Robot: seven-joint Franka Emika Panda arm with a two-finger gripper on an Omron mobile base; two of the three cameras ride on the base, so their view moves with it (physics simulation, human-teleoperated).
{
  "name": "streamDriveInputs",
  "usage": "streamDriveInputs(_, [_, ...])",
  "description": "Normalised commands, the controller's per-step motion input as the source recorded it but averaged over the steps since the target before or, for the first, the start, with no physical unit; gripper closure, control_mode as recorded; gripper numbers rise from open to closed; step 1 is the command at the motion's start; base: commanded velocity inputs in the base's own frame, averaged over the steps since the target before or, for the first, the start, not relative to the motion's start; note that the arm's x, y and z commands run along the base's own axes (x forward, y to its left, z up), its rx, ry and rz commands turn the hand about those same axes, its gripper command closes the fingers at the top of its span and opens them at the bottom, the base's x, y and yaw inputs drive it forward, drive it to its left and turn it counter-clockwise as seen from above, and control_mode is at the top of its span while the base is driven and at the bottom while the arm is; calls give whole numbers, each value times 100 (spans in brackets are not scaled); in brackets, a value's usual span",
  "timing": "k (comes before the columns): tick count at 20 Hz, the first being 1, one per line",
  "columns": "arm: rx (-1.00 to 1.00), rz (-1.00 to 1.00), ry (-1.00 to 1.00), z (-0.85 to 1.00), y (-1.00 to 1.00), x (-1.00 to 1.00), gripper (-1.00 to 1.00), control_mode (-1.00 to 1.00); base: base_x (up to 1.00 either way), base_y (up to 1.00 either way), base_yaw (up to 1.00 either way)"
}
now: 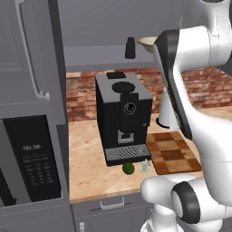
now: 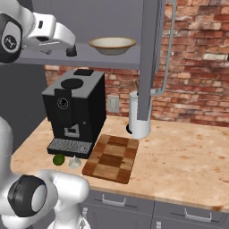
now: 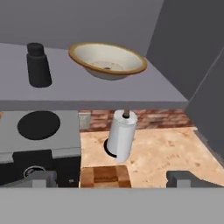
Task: Open the cabinet. Place the bowl and condiment on the counter. Then place the lime and garlic on the cutting board.
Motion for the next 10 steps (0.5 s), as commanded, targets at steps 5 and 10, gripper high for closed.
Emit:
streamDriveInputs(5, [1,30,0,-1,36,0,-100,-100,0,0,0])
streamDriveInputs(10, [4,19,0,0,34,2,-100,-100,0,0,0])
